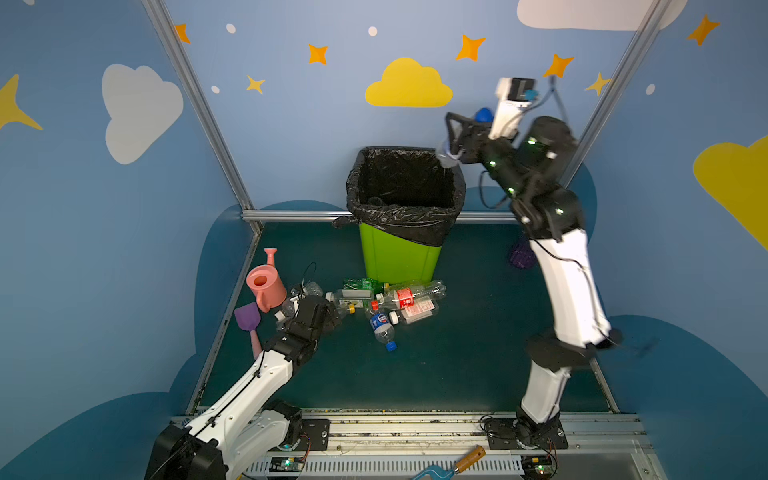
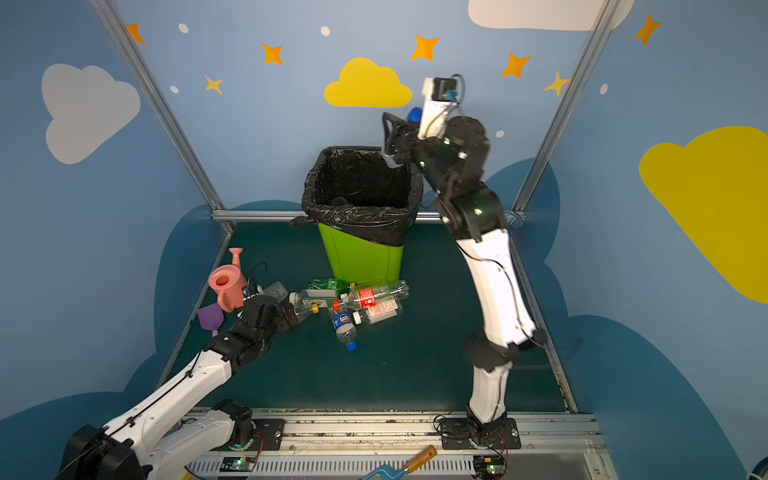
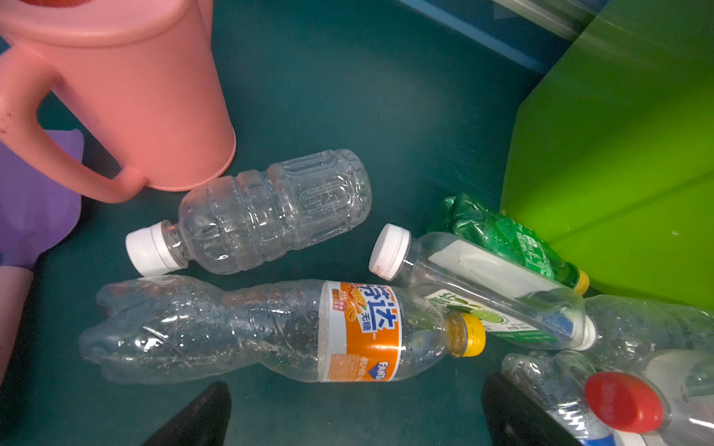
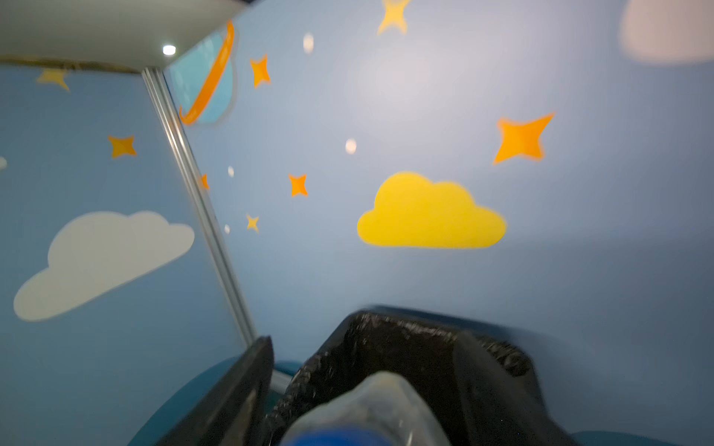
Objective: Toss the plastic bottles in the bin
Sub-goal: 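Close the right gripper on the blue-capped bottle and swing it over the bin, then open the right gripper to drop the blue-capped bottle into the bin, then lower the left gripper onto the red-labelled bottle by the bin while the right withdraws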
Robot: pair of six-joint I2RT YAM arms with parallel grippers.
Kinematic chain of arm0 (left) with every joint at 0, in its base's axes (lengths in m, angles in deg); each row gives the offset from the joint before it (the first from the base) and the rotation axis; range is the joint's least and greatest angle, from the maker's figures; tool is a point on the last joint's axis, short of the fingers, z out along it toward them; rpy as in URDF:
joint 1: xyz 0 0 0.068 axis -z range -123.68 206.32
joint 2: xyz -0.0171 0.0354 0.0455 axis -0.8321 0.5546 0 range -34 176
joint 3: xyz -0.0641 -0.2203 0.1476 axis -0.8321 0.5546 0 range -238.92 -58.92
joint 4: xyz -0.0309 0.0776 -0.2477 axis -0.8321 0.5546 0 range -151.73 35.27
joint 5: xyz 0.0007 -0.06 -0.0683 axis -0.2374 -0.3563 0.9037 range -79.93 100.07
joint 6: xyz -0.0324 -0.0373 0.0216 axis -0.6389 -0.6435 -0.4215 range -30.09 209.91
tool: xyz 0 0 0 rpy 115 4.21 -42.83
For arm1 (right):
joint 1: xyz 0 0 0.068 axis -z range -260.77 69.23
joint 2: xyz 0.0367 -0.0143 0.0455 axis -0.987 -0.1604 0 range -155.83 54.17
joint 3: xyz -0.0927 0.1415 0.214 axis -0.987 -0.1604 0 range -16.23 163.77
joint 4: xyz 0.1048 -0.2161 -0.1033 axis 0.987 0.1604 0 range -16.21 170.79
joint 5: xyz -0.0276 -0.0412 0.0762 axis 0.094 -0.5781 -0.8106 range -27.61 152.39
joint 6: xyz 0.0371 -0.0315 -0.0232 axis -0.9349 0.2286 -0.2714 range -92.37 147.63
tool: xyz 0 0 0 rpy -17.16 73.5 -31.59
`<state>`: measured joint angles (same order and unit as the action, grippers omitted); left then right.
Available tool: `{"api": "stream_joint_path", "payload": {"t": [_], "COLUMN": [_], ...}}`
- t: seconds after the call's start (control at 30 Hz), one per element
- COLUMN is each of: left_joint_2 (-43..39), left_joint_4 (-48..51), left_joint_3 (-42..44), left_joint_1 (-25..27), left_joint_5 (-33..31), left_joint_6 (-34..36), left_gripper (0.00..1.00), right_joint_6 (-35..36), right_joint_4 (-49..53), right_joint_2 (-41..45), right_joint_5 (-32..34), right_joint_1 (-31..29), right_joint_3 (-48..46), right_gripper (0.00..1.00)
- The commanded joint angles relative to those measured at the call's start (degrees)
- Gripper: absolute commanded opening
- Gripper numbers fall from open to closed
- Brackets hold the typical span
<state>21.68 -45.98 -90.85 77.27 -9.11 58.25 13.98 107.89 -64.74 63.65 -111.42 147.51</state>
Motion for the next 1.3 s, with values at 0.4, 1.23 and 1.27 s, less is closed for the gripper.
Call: {"api": "stream_joint_path", "payload": {"t": [0.4, 1.23, 1.27], "left_joint_2": [-3.5, 39.8, 42.6], "left_joint_4": [3.0, 17.4, 19.8], "left_joint_3": [-4.9, -47.2, -50.7], "left_joint_1": [0.1, 30.9, 31.5], "left_joint_5": [2.0, -10.4, -10.4], "left_joint_6": [5.9, 16.3, 19.2], "left_gripper": [1.0, 1.0, 1.0], "right_joint_6": [-8.3, -26.1, -26.3], "right_joint_4": [-10.1, -21.5, -22.2], "right_joint_2": [34.1, 53.5, 53.2], "right_joint_5": [-1.6, -29.5, -30.0], "right_joint_1": [12.1, 37.1, 37.7], "right_joint_3": [-50.0, -124.5, -125.0], "right_gripper": [0.95, 0.95, 0.95]}}
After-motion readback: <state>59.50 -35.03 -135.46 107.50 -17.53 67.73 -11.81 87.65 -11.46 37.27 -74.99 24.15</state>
